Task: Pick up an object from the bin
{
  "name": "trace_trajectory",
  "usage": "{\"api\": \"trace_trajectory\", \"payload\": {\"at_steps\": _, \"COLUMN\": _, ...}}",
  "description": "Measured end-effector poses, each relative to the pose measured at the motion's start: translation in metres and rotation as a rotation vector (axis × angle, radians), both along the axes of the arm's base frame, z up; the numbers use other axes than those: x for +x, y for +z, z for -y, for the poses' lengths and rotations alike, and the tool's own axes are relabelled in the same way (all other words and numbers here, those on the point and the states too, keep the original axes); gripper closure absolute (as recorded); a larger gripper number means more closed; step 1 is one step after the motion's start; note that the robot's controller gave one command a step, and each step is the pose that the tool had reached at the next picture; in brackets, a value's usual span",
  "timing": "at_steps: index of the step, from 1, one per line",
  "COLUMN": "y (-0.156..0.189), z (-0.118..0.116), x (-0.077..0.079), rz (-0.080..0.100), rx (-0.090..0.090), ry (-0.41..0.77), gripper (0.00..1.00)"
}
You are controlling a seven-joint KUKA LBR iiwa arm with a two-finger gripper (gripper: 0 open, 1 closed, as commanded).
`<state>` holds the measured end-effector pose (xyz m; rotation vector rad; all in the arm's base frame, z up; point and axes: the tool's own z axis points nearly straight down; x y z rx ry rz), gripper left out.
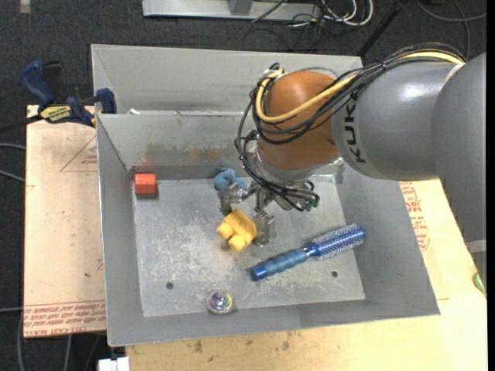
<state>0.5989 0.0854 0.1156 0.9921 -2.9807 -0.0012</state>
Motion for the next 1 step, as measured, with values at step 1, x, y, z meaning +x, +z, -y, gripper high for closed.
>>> {"api": "trace_trajectory", "payload": {"at_steps": 1, "y": 0.1203, "z": -0.0110, "x": 0.0107, "rz": 0.013, "rx": 0.002, "ry": 0.026, "gripper": 1.00}}
